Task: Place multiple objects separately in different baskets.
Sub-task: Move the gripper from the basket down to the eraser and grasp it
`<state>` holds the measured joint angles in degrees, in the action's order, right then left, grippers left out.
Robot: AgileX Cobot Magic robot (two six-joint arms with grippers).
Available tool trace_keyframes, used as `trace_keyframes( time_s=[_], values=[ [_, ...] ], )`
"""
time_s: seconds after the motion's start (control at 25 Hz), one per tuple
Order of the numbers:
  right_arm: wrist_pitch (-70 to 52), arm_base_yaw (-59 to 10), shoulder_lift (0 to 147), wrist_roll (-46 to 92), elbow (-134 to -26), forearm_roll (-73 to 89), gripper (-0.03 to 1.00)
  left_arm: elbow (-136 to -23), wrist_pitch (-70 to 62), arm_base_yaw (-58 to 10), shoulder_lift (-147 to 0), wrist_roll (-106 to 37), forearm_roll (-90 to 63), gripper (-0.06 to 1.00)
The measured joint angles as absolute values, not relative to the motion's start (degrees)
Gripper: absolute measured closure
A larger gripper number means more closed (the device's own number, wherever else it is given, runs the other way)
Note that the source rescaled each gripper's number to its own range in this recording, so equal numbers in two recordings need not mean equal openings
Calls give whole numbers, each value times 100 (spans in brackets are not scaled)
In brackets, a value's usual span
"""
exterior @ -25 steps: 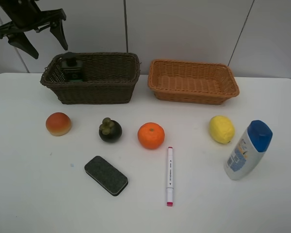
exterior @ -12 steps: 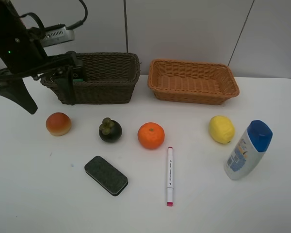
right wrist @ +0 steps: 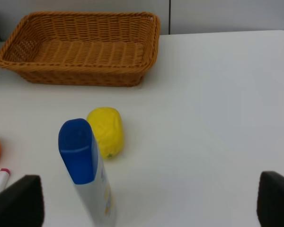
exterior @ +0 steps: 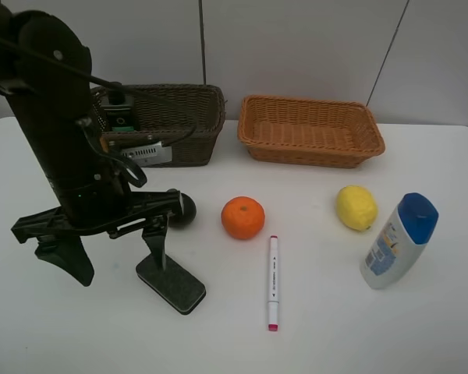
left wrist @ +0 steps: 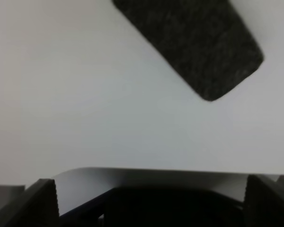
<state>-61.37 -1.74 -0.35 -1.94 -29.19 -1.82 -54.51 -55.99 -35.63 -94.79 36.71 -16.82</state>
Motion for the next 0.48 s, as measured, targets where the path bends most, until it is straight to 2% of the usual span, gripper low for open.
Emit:
trace_keyframes(
  time_s=[0.2,0.48],
  values=[
    [-6137,-174,-35,-194,-2919,-182,-3,-5409,-5008,-3781,-9581,3922,-1738,2],
    [-6137,-174,-35,-194,-2919,-182,-3,-5409,-4657,-3812,-10579,4001,-1845,2]
  ],
)
